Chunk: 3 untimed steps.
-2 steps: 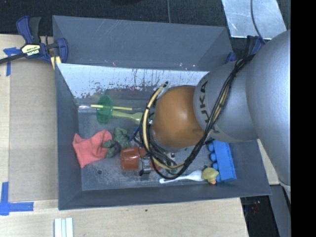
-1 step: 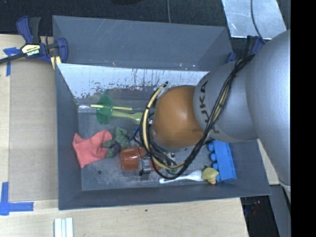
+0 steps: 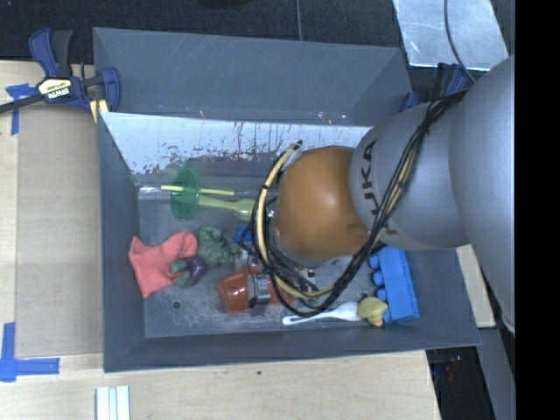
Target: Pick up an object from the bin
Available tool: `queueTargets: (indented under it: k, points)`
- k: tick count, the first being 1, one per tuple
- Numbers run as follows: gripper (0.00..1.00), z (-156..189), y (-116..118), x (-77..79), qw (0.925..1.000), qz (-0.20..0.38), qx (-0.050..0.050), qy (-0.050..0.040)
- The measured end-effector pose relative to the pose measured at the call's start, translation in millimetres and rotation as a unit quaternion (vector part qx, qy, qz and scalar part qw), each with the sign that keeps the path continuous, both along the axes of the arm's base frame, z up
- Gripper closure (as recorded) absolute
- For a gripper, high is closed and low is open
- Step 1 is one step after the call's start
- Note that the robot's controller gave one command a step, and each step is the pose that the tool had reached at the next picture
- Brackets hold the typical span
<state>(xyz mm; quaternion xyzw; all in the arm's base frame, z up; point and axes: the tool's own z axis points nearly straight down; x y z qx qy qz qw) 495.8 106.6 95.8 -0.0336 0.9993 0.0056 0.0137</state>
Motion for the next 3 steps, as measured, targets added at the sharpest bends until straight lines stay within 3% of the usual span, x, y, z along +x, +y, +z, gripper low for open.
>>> queueTargets:
  k: [3]
  points:
    - [1.0, 123, -1, -0.7, 1.0, -0.001, -0.002, 0.003]
